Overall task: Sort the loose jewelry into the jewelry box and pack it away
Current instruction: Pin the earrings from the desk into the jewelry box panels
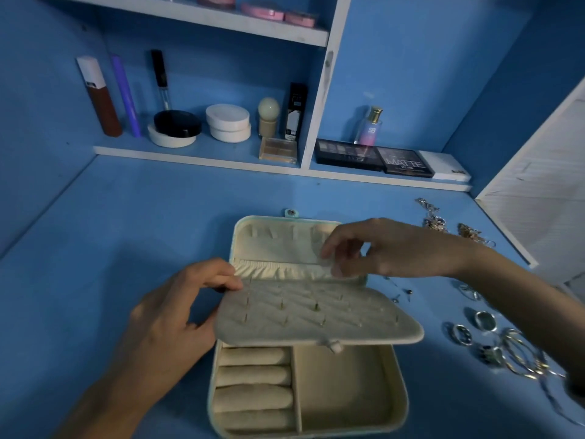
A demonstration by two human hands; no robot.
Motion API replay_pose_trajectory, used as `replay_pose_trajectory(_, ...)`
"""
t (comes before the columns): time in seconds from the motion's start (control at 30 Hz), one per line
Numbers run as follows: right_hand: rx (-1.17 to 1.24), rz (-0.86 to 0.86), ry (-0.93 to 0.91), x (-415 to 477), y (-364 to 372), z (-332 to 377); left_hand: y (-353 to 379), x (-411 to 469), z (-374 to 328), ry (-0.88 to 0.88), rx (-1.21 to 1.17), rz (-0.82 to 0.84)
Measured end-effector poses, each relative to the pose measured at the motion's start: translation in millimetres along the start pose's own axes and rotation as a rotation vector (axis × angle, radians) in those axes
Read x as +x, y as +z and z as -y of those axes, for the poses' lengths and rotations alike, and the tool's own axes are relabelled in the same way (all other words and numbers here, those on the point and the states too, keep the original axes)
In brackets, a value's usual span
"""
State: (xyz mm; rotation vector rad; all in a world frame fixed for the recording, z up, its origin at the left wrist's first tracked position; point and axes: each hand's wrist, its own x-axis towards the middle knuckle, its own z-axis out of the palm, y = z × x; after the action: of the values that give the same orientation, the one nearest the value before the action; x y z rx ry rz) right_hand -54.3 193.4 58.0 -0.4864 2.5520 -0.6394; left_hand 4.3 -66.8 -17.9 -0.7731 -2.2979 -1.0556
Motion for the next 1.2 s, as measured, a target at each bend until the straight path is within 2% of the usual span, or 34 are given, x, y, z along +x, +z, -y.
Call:
replay_pose_trajectory(0.13,-0.081,0.180,0.112,8.5,-4.0,15.7,2.0,-1.9,2.3,-0.021,-0.057,-0.016)
replay_pose_trajectory(0.4,-0.166,0.274,0.184,33.1,-3.1,47.6,0.7,-1.5,1.1,-0.026,-0.081,0.005)
replay_pose_trajectory(0.5,-0.138,0.257,0.182,37.6,2.6,54.6,1.4,-1.4,1.1,-0.017,-0.084,0.006)
replay_pose_trajectory(0.67,0.069,0.196,0.196,48.8,13.8,63.3,2.4,-0.8,2.9,-0.032,-0.092,-0.001)
replay_pose_trajectory(0.83,0.136,0.146,0.156,55.7,27.6,66.6,3.6,0.8,2.8,-0.039,-0.079,-0.008)
replay_pose_trajectory(1.2,0.258,0.170,0.172,56.7,26.5,68.1,4.0,2.1,3.5,-0.034,-0.034,-0.006)
